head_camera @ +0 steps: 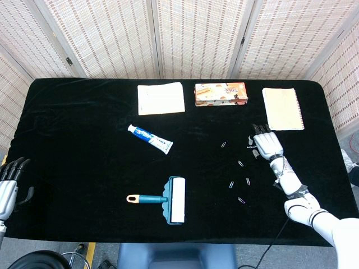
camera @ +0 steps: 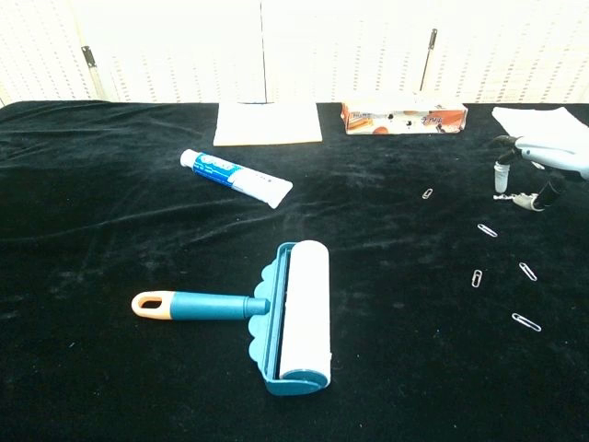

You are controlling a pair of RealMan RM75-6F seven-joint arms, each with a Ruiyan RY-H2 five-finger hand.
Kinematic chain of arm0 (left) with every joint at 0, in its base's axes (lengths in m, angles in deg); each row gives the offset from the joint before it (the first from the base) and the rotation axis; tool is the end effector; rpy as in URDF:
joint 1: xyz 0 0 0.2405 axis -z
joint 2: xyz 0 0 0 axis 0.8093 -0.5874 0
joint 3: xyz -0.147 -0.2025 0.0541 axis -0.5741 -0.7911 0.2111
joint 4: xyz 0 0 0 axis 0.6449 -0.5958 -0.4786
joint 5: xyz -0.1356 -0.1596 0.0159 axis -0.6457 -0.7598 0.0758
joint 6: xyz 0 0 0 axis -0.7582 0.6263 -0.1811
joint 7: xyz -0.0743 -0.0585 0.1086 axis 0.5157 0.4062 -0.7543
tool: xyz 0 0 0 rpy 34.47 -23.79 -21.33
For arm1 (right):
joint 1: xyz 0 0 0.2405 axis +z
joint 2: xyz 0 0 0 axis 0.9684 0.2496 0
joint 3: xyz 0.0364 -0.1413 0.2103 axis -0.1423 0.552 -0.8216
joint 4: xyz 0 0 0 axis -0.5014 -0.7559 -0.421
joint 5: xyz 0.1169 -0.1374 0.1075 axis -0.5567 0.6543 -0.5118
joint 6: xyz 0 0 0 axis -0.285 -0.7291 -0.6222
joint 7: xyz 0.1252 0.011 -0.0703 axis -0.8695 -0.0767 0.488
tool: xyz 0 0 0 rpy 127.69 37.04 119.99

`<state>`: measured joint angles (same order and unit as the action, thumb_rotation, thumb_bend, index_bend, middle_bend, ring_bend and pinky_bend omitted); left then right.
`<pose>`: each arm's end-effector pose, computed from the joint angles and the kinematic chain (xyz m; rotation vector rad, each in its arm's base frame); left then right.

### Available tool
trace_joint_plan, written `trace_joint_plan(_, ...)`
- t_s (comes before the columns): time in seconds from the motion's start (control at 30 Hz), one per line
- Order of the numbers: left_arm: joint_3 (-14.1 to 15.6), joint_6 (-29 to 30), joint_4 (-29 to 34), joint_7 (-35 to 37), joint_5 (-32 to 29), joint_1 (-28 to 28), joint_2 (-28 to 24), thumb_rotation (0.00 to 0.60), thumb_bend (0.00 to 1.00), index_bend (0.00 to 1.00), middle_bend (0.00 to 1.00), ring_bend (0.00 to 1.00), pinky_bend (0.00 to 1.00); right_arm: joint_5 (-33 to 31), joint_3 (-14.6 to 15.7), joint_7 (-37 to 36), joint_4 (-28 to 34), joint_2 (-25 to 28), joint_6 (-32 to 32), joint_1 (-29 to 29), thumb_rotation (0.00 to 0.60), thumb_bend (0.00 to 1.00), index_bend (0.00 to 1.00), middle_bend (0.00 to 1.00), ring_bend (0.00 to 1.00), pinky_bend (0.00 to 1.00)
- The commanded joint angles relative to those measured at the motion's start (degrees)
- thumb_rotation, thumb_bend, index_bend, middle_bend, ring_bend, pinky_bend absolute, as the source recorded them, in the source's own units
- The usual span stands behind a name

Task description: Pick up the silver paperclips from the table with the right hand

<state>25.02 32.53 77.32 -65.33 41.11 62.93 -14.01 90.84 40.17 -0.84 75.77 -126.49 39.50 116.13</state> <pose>-0.3363 0.2109 0.1678 -1.3821 -0.9233 -0.8149 -0.3003 -0.4087 0.0294 1.7509 -0.9074 0.5380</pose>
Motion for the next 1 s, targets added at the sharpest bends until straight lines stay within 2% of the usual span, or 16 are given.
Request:
trace_joint_plan(0.03, 0.08, -0.02, -0.01, 0.07, 0.13, 0.02, -0.04, 0.600, 0.55, 0.02, 0.06, 0.07, 0.00, 0.00, -0.10, -0.04, -0.58, -0.60, -0.84, -0.32, 0.600, 0.45, 0.41, 0.00, 0.00, 0.00)
trace_joint_plan(0.27, 0.69, -0.12, 0.03, 0.89, 1.34, 0.13, -0.38, 0.600, 0.56, 0.03, 0.06, 0.07, 0.00, -1.97, -1.36, 2.89, -2.50, -3.16, -3.24, -1.23, 0.600, 0.45, 0.43, 0.00, 0.00, 0.00)
trace_joint_plan(1.0, 0.95, 0.18, -0.11, 1.63, 1.86, 0.09, -0.68, 0.600, 0.56, 0.04, 0.06, 0.07, 0.00, -2.62, -2.35, 4.52, -4.64, -5.83, -2.76, -0.34, 0.600, 0.45, 0.43, 0.00, 0.00, 0.00)
